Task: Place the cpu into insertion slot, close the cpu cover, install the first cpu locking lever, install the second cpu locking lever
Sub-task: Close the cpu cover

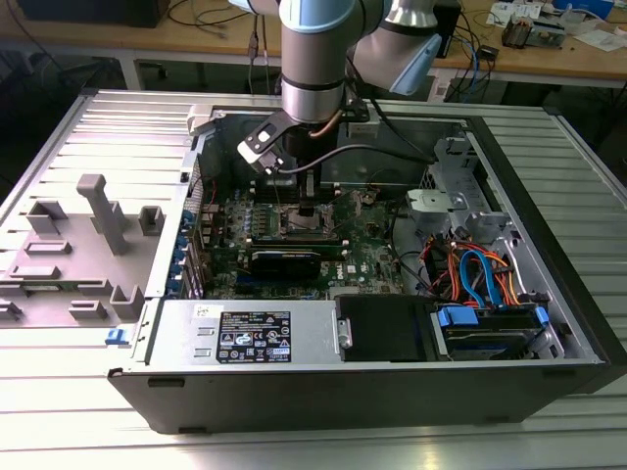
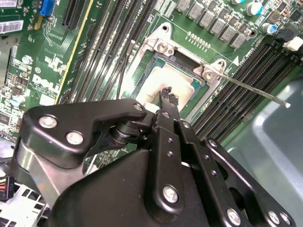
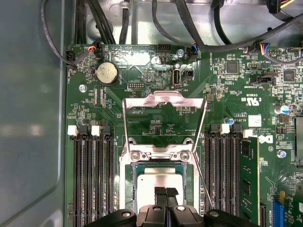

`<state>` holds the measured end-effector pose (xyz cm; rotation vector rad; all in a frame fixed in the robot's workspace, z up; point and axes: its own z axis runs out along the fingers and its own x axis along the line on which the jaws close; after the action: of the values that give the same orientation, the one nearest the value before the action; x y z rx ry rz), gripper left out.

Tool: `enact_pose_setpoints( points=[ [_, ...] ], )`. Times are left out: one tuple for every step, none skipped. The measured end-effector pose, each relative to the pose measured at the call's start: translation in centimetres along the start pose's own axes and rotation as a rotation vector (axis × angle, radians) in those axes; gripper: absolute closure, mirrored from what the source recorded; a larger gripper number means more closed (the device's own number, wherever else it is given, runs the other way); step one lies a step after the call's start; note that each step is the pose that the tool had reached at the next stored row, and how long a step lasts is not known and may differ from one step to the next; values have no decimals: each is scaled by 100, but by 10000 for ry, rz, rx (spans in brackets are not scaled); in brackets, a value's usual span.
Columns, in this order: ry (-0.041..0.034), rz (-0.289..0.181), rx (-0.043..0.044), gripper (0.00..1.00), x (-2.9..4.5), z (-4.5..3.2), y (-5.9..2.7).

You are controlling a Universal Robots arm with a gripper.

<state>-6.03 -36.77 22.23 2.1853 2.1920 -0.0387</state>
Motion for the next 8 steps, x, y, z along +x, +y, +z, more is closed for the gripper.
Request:
enact_pose_setpoints(
  points=[
    [0,0,1,89,-1,-10,0],
    [0,1,2,89,-1,-27,1],
    [1,1,2,89,-2,-41,1],
    [0,1,2,89,-3,-54,1],
    [1,1,2,89,-3,-64,1],
    [2,1,1,89,-3,-64,1],
    [1,1,2,89,-3,-64,1],
    [2,1,3,89,-3,-64,1]
  ],
)
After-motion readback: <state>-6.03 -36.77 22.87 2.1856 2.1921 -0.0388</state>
